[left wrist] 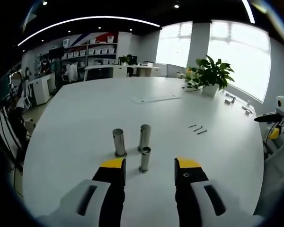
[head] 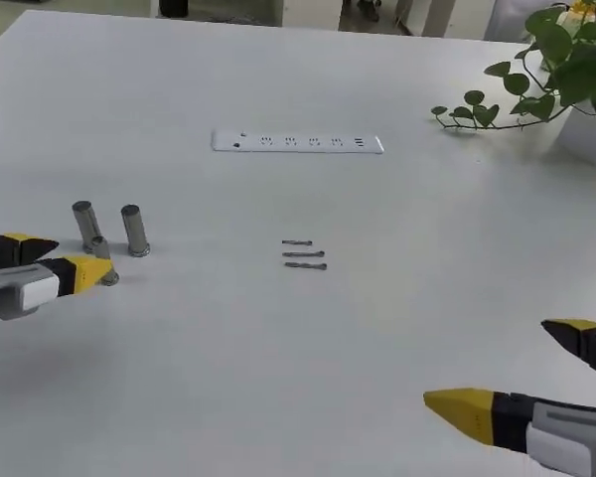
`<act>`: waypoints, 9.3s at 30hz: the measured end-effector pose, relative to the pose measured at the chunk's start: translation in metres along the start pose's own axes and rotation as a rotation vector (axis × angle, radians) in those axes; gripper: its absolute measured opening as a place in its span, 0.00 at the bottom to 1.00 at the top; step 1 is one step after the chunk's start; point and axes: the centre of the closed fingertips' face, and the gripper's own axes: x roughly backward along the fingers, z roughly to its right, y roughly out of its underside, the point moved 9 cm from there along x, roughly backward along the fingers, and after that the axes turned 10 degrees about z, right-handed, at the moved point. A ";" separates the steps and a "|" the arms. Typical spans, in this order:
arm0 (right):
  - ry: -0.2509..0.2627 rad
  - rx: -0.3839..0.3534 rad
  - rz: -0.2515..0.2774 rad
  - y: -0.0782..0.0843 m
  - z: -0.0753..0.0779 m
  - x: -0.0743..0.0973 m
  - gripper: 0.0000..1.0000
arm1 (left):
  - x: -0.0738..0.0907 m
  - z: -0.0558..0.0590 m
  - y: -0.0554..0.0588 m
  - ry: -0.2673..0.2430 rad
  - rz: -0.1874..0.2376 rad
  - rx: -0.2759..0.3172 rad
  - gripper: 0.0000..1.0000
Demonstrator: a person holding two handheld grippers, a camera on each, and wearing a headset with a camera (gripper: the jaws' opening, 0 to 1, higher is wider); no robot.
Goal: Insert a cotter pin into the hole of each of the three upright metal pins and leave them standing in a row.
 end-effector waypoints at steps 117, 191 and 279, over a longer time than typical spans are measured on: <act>-0.131 0.029 0.009 0.025 -0.020 0.021 0.96 | -0.023 0.173 0.037 0.625 -0.028 -0.375 0.05; -0.215 0.239 -0.078 -0.023 0.013 -0.009 0.93 | 0.089 0.153 0.031 0.296 0.052 -0.073 0.99; -0.698 0.876 -0.635 -0.079 -0.009 -0.282 0.04 | 0.078 0.163 0.027 0.237 0.054 0.009 0.96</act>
